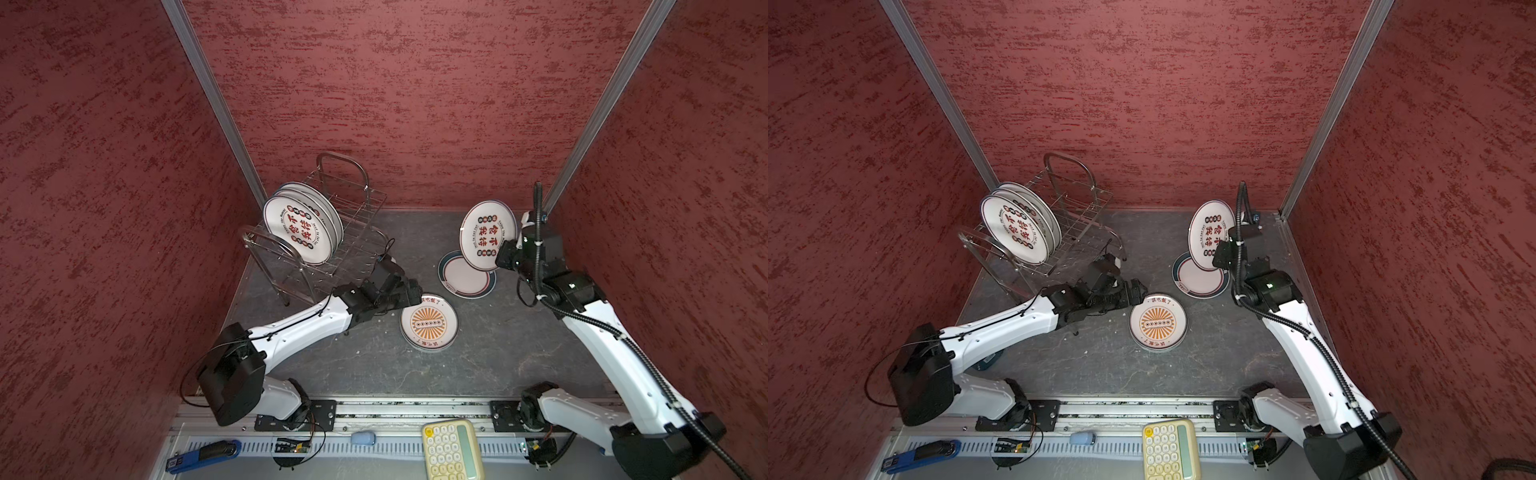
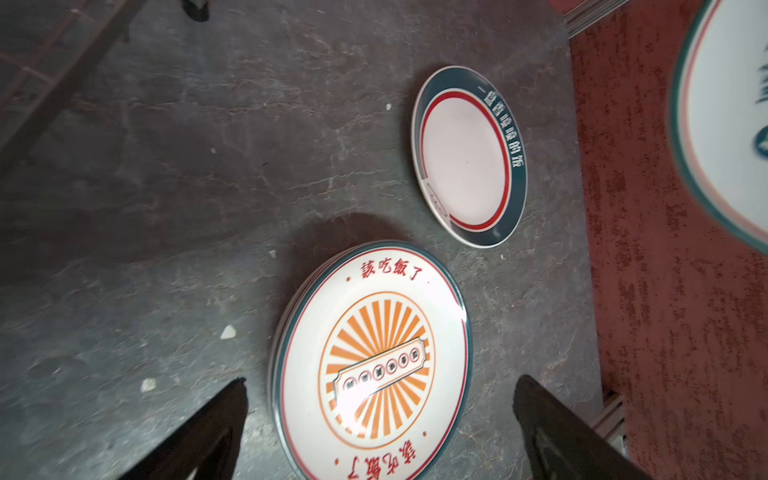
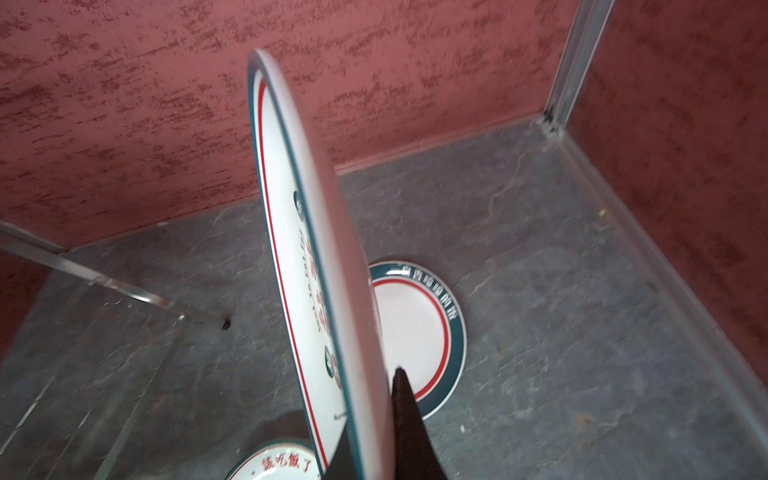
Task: Unload the plates from the dish rack
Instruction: 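Carry the plate toward the left gripper while left gripper reaches to meet it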
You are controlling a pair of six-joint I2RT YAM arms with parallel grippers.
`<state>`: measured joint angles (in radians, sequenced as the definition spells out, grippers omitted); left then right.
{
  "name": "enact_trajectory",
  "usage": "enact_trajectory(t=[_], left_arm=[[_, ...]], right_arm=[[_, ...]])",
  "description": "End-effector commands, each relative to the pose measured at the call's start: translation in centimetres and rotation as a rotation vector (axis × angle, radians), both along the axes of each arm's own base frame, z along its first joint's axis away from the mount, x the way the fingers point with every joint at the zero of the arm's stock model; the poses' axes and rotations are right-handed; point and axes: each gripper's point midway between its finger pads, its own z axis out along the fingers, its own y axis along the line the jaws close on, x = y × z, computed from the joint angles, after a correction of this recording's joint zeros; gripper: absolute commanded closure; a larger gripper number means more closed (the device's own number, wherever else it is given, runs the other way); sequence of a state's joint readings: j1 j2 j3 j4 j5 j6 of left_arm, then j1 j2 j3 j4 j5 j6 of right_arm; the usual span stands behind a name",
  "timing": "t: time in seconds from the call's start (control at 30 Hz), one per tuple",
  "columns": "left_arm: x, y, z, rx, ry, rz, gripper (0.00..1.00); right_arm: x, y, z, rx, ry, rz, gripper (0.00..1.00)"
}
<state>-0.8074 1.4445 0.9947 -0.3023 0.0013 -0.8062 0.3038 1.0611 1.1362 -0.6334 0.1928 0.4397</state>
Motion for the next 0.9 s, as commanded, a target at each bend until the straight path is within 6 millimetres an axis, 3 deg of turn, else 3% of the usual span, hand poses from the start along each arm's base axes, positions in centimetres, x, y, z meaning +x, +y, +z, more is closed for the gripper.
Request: enact_trajectory(t=[0.0, 0.17, 0.3, 0.47, 0.63, 0.87], left_arm=[[1.7, -3.5, 2.5, -0.12, -0.071, -0.069, 0.0], [3.1, -6.1, 3.9, -0.21, -0.106, -0.11, 0.01], [4.1, -6.8, 4.2, -0.254, -0.109, -0.113, 0.03], [5.0, -7.3, 3.8, -0.296, -0.096, -0.119, 0.07], [5.3, -7.9, 4.3, -0.353, -0.118, -0.142, 0.2], [5.1, -8.7, 4.6, -0.386, -0.121, -0.18, 0.53]], right_arm=[[-0.9, 3.0, 1.6, 0.265, -0.038, 0.149, 1.0], [-1.6, 4.3, -0.5, 0.465, 0.004, 0.258, 1.0], [-1.7, 4.4, -2.7, 0.522, 0.045, 0.272, 1.0], [-1.6, 4.8, -3.7, 0.621, 0.061, 0.311, 1.0], [-1.7, 5.5, -4.5, 0.703, 0.074, 0.34, 1.0], [-1.6, 5.7, -5.8, 0.763, 0.09, 0.348, 1.0]])
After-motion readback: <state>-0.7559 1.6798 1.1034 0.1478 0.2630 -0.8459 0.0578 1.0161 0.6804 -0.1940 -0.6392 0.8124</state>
